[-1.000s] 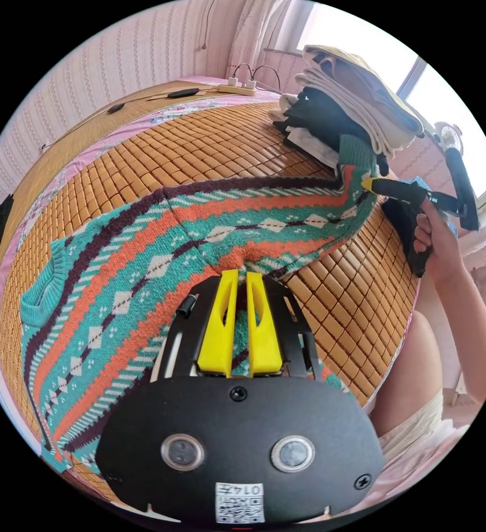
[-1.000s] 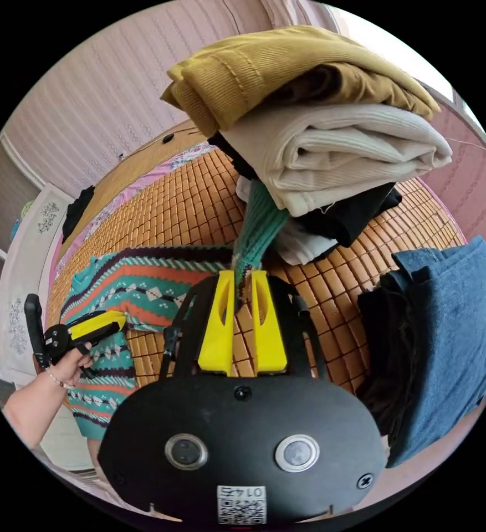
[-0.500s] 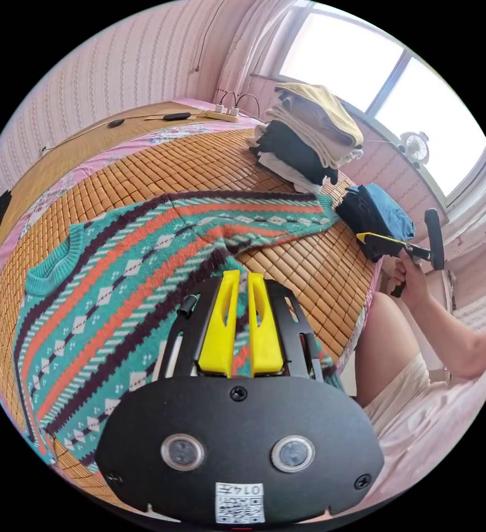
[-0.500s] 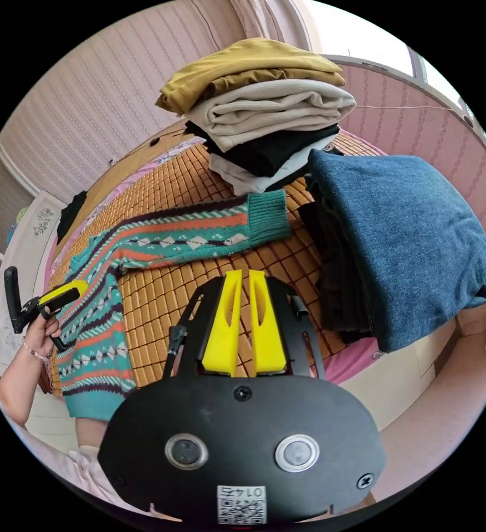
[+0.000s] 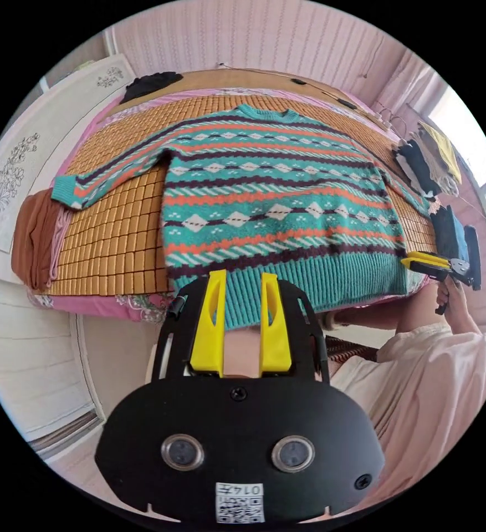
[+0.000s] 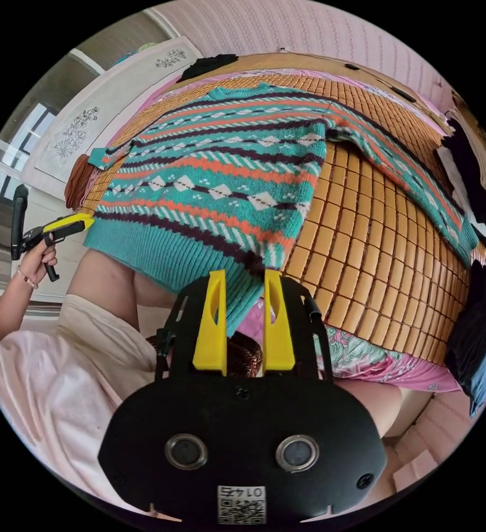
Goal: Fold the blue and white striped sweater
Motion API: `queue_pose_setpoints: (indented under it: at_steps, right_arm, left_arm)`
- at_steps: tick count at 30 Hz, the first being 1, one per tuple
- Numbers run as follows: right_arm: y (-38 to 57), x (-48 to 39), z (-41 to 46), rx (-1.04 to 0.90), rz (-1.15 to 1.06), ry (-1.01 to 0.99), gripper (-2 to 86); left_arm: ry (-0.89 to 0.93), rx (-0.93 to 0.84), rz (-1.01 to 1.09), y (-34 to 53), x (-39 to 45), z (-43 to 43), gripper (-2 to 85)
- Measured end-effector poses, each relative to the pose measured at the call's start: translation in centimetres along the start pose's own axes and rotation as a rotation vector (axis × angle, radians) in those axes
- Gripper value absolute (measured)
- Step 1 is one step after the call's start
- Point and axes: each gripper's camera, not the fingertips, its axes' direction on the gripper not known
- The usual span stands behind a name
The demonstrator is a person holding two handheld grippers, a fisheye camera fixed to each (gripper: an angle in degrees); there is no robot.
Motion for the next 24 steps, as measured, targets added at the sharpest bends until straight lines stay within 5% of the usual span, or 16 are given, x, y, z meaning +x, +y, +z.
queue_pose_setpoints:
  at_steps: [10,24]
  right_arm:
    - [-1.2,-4.3,4.0,-0.089,-0.015,0.176,0.7]
    - [-0.4,-12.0,12.5,-0.215,-0.210,0.554,-0.9]
  left_arm:
    - [0.103,-0.197,-0.178,1.8,-7.3,0.9,7.3]
    - [0.215,-0.038,-0.103,5.0,-11.1,-10.4,3.9]
